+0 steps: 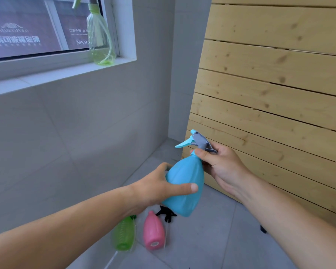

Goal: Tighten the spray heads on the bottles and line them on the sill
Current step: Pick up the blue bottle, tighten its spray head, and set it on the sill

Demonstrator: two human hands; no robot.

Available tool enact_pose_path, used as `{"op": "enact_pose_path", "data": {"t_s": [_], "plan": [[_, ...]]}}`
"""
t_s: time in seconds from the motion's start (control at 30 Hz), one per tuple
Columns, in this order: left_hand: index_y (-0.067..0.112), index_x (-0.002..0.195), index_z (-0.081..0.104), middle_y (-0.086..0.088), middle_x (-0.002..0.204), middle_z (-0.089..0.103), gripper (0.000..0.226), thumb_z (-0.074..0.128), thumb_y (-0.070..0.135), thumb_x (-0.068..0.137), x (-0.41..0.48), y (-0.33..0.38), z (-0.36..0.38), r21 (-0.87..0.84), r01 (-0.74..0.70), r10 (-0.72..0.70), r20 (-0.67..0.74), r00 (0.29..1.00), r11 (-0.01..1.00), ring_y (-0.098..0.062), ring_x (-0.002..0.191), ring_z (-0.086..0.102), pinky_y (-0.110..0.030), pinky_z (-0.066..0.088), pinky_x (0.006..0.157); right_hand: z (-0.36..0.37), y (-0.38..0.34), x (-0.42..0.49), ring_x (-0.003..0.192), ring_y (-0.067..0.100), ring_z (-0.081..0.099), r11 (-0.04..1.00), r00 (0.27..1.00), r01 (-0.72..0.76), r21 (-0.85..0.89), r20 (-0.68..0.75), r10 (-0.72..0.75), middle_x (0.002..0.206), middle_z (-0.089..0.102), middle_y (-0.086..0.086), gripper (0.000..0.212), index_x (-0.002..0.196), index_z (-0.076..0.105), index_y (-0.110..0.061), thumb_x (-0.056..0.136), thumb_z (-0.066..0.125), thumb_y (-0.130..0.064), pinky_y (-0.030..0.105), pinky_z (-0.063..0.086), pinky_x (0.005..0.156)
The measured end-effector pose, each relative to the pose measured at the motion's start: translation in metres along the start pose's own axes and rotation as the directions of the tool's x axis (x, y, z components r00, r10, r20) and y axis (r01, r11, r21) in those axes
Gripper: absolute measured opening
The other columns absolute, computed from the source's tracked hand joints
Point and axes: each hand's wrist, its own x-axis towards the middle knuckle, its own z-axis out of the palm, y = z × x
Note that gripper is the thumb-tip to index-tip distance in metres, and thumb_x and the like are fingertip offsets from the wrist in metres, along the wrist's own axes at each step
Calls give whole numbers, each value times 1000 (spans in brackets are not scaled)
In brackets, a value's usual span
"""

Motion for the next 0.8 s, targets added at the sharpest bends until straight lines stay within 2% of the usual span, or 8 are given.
{"op": "enact_pose_path", "data": {"t_s": [0.17,0.27,0.4,0.47,0.53,0.6,0.67,0.8], "plan": [[20,131,59,-9,128,73,58,68,45,79,1,0,-6,-159,53,-37,101,994,986,-27,111,73,-46,57,101,-2,-3,0,80,20,67,1000,1000,-1,9,-15,1,92,74,10,21,109,69,-8,88,66,-5,30,55,75],[17,130,60,-9,125,74,58,69,38,77,2,-3,-7,-136,51,-33,133,991,989,-28,110,73,-46,57,102,-1,-1,-1,84,21,68,1000,1000,-10,-2,2,10,94,75,10,22,109,70,-9,87,67,-6,33,55,81],[24,125,60,-1,116,77,75,87,52,61,0,1,-2,41,-43,42,21,999,998,-17,101,77,-33,63,88,0,0,-2,82,22,67,1000,1000,-6,7,-4,6,91,74,10,20,107,70,-8,87,67,-6,33,55,79],[31,121,62,-2,121,72,82,89,66,52,2,0,0,93,-63,64,-15,998,994,-19,105,75,-40,62,93,0,-2,-1,82,23,67,1000,1000,-1,19,-3,1,91,74,10,21,109,70,-7,87,67,-6,33,55,78],[40,120,63,-2,127,69,69,80,72,62,2,-1,1,39,-47,46,17,999,998,-22,114,71,-46,55,104,0,-3,-1,81,23,67,1000,1000,-2,25,5,2,90,75,9,21,108,70,-8,88,67,-6,33,54,78],[38,124,65,-3,126,73,48,67,55,78,2,-2,-1,-81,-11,17,82,996,997,-26,119,69,-51,49,111,0,-3,-2,81,23,67,999,1000,-1,34,15,1,89,75,8,21,109,70,-8,88,66,-5,34,54,81],[32,127,64,-3,124,75,48,65,43,80,2,-3,-3,-123,-5,17,99,995,992,-26,117,71,-51,50,109,1,-2,-3,83,23,67,999,1000,6,33,21,-6,89,76,7,22,109,70,-9,88,66,-4,36,54,82],[29,122,61,2,112,77,64,84,50,66,1,1,-2,-41,-108,107,-27,994,993,-12,97,77,-34,62,89,2,-3,-3,87,25,67,999,1000,25,45,7,-26,94,77,9,21,108,71,-10,88,66,-4,38,55,85]]}}
